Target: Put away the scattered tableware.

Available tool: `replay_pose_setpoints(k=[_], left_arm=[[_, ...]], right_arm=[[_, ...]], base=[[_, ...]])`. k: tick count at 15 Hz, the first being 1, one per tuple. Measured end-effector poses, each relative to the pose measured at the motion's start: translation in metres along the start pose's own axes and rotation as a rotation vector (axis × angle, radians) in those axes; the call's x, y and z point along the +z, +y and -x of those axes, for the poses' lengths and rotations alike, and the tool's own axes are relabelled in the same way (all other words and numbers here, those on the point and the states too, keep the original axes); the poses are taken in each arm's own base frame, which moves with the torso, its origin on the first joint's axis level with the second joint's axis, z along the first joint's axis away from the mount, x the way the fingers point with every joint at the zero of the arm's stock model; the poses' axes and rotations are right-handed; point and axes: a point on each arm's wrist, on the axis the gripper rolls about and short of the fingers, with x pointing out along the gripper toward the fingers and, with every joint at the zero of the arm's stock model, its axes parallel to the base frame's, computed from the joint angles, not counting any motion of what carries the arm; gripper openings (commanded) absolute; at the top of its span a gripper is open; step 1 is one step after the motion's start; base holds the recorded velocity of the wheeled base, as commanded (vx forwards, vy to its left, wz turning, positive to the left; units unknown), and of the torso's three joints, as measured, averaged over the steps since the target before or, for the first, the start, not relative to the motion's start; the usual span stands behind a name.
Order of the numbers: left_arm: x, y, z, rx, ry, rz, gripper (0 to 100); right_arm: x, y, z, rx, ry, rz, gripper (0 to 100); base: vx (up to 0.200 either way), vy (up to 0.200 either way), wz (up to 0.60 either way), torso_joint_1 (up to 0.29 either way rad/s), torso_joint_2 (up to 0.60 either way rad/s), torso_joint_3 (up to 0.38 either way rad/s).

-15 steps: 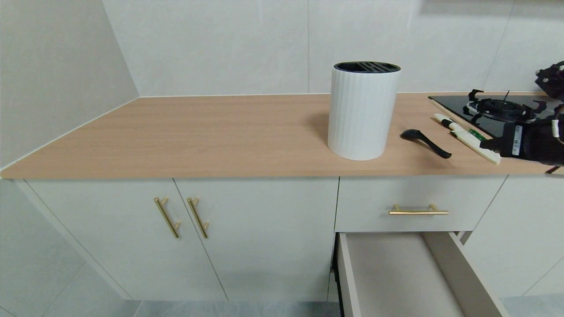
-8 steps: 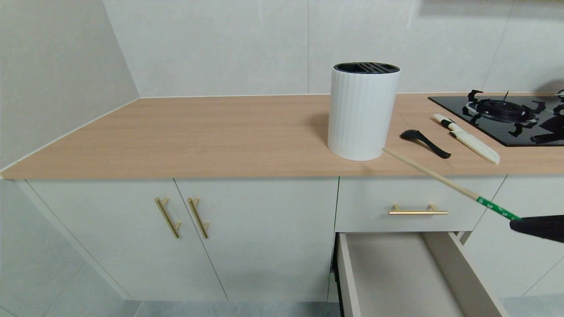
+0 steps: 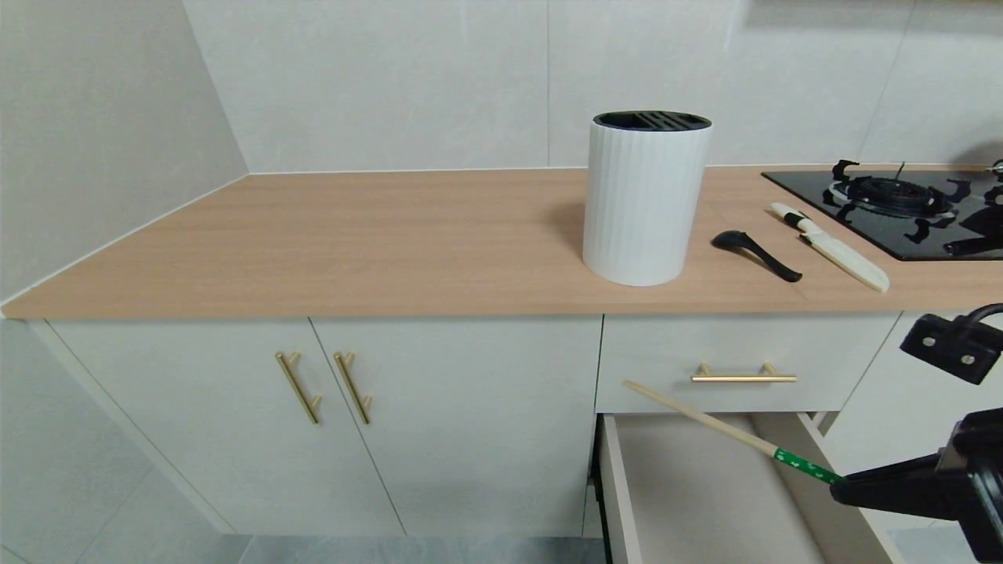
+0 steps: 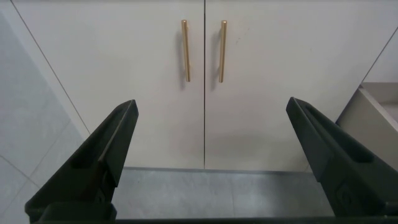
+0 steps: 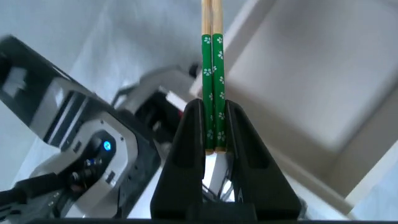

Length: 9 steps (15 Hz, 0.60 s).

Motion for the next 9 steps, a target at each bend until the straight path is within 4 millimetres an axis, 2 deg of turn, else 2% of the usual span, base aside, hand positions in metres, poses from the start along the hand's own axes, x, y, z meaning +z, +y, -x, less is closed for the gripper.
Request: replay_pose_setpoints(k=[3, 9], left_arm=[[0.000, 0.000, 0.000, -0.001, 0.000, 0.000, 100], [0.000, 0.000, 0.000, 0.000, 0.000, 0.000, 100]], right_arm=[[0.002, -0.010, -0.023, -0.012, 0.090, -0.036, 0], [0.005, -0.028, -0.046, -0.071, 0.147, -0.086, 0]], base=[[0.000, 0.000, 0.00, -0.080, 0.23, 0.145], [0.000, 0.000, 0.00, -0.137, 0.44, 0.290]])
